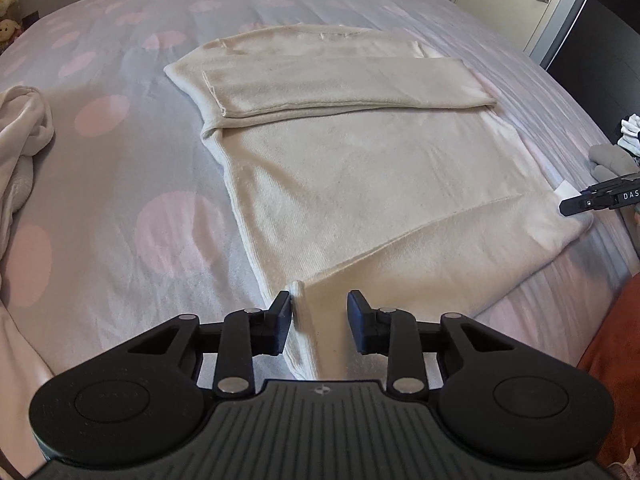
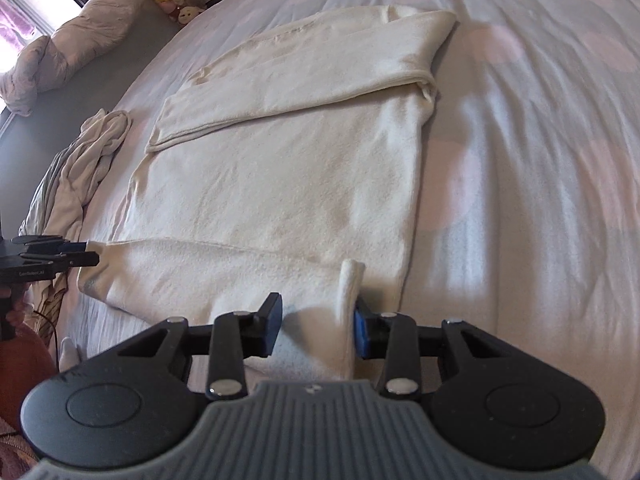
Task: Fold clothes
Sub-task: 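Release the sweater and grasp the sweater hem with the right tool, then lift the cream sweater hem high with both tools, folding it over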
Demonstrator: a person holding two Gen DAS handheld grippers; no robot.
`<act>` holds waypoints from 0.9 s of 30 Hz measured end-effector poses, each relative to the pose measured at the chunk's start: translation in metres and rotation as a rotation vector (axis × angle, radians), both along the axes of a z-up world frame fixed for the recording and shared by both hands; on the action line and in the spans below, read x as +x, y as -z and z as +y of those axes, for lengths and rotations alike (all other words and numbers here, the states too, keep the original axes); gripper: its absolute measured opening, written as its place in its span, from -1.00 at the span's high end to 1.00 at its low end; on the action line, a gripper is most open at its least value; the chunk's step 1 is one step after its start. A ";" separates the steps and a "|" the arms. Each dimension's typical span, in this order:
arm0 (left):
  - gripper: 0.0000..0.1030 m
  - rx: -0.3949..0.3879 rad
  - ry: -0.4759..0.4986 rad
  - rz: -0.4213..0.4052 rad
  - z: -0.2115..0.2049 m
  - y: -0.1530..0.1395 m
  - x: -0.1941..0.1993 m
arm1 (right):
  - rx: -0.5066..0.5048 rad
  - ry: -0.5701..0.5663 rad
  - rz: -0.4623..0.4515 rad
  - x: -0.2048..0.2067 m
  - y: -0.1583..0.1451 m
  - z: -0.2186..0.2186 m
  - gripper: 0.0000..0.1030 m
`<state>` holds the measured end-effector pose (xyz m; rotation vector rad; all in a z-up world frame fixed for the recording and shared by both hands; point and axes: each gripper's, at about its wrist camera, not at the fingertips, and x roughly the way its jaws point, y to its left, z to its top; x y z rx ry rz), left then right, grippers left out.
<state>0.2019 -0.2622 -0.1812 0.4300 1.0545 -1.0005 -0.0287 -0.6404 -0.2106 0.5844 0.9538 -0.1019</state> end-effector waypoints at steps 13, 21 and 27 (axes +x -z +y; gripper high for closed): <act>0.94 -0.020 0.022 -0.041 0.002 -0.010 -0.009 | -0.055 -0.011 -0.031 -0.007 -0.015 0.005 0.79; 0.95 -0.089 -0.036 -0.117 0.019 -0.046 -0.015 | -0.216 -0.036 -0.097 -0.026 -0.060 0.028 0.87; 0.95 -0.163 -0.072 -0.222 0.022 -0.091 -0.012 | -0.339 -0.019 -0.185 -0.035 -0.103 0.039 0.88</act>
